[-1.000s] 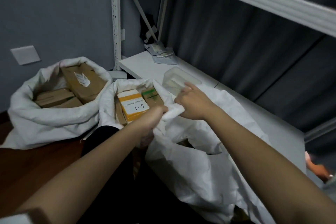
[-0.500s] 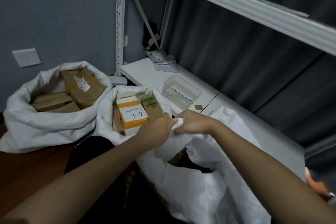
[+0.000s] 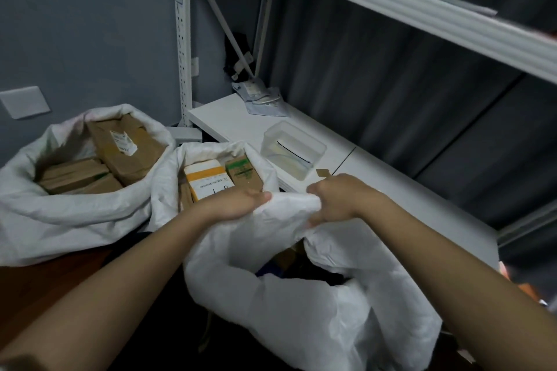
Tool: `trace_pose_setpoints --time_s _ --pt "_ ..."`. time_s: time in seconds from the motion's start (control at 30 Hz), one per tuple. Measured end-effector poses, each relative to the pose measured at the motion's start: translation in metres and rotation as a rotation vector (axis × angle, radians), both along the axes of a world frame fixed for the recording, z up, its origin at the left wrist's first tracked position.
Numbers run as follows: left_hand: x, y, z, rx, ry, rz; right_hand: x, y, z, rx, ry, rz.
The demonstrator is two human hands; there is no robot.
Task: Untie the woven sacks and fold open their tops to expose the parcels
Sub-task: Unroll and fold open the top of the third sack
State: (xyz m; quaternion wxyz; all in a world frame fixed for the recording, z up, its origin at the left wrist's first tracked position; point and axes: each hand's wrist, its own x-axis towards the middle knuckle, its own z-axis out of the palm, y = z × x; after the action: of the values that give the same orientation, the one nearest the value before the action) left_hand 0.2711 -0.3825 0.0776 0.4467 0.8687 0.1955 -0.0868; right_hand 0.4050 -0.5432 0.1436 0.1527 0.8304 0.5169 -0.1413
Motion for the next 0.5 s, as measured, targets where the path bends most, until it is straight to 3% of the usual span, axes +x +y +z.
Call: trace_pose_setpoints --time_s 0.03,0.07,0.1,0.17,0.2,0.23,0.3,0.33,0.37,0.4,0.43,0.5 --pt "0.0 -0.002 0.001 0.106 0.036 0.008 0.002 -0.001 -0.006 0.016 -0.091 0.02" --pt "0.002 -0.009 0.002 0.275 0.011 0.015 0.0 0.0 -0.009 0.041 -0.042 -0.013" --pt "0.005 -0.019 0.005 0.403 -0.083 0.023 -0.001 0.002 -0.01 0.104 0.155 -0.119" --pt "0.013 -0.039 0.01 0.367 -0.226 0.019 -0.002 0.003 -0.002 0.213 0.567 -0.317" --pt "0.016 -0.041 0.011 0.263 -0.229 0.024 -0.002 0.002 0.004 0.231 0.647 -0.324" --pt "0.019 -0.036 0.011 0.099 -0.202 0.077 0.002 0.001 0.007 0.229 0.635 -0.296" --pt "0.022 -0.018 0.009 -0.189 -0.113 0.236 0.009 -0.004 0.001 0.18 0.331 -0.185" --pt "0.021 -0.012 0.008 -0.157 -0.065 0.272 0.009 -0.007 -0.005 0.157 0.169 -0.16" --pt "0.022 -0.009 0.007 0.035 -0.037 0.247 0.009 -0.008 -0.012 0.164 0.11 -0.181" --pt "0.025 -0.011 0.006 0.294 -0.057 0.184 0.008 -0.01 -0.015 0.199 0.201 -0.233" --pt "0.027 -0.017 0.007 0.482 -0.142 0.111 0.006 -0.011 -0.014 0.254 0.42 -0.333" --pt "0.03 -0.03 0.008 0.481 -0.296 -0.064 0.001 -0.015 -0.002 0.309 0.836 -0.492"
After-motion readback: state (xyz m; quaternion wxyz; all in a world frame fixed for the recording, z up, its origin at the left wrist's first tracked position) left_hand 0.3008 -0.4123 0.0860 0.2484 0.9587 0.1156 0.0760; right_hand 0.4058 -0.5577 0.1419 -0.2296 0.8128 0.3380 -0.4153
